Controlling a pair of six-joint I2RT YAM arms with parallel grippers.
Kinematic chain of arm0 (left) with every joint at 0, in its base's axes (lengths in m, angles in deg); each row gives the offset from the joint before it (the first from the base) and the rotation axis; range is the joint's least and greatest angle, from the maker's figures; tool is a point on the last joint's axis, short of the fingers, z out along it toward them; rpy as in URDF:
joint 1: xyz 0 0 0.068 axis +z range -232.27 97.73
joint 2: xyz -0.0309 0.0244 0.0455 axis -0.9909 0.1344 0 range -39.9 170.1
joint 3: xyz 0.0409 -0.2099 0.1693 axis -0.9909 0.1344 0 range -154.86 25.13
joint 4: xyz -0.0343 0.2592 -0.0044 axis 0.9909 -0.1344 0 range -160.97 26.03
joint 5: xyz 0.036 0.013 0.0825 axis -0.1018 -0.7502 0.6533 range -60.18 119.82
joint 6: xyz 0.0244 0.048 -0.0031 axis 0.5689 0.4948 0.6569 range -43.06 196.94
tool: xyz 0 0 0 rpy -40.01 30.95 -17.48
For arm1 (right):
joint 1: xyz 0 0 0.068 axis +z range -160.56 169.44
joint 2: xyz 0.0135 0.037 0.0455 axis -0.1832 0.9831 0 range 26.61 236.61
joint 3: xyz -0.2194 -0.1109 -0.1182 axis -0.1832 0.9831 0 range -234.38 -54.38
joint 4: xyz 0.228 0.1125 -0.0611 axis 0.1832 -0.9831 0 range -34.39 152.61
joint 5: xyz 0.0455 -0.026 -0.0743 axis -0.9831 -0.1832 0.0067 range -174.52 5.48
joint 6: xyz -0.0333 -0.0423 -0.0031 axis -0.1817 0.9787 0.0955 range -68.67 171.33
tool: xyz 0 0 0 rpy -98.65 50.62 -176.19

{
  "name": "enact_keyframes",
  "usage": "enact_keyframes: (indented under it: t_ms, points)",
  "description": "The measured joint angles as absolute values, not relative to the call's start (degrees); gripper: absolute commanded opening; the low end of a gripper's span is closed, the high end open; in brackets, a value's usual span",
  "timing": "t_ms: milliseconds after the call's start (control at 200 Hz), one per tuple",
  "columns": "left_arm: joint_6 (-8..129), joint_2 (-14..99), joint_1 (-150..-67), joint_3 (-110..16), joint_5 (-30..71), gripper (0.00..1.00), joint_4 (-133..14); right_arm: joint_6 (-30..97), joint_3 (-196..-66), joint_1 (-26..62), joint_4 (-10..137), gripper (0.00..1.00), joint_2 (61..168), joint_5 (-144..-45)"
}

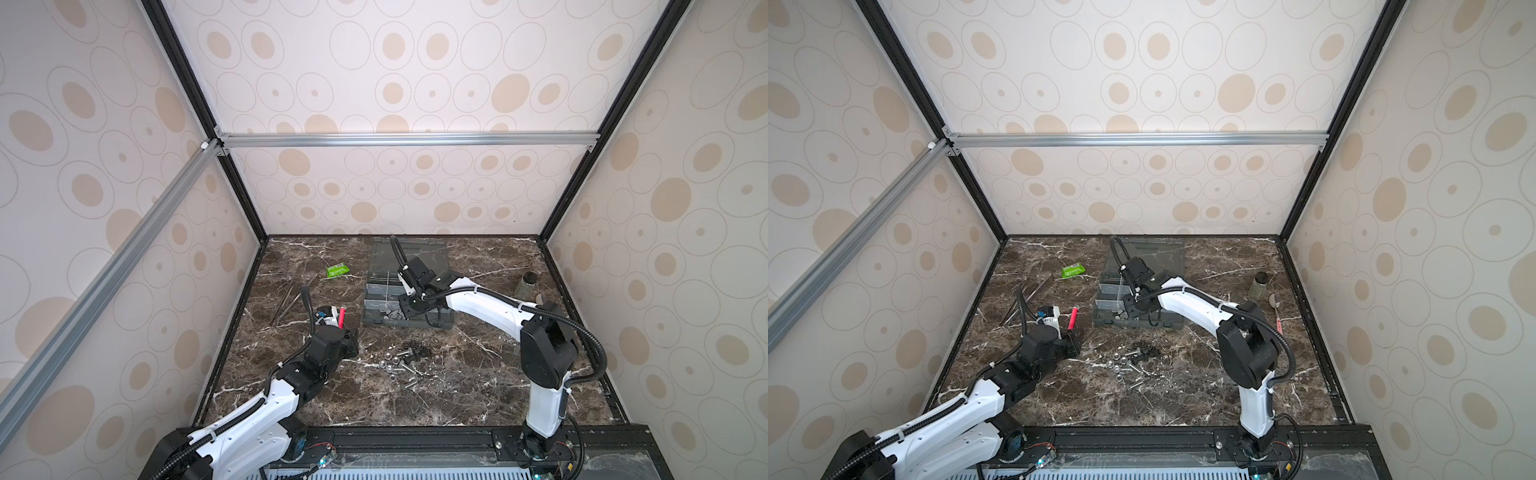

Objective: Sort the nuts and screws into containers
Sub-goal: 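Draw the right gripper back from the box toward the pile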

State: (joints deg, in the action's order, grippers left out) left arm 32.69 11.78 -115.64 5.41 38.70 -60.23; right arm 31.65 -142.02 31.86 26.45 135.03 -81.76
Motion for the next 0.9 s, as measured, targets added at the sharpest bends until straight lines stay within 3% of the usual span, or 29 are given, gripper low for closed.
enact_keyframes:
  t_ms: [900]
  points:
    - [34.7,19.3,-115.6,4.2,30.8,0.40,-56.3,24.3,-118.4,31.3,32.2,0.35,115.1,-78.1]
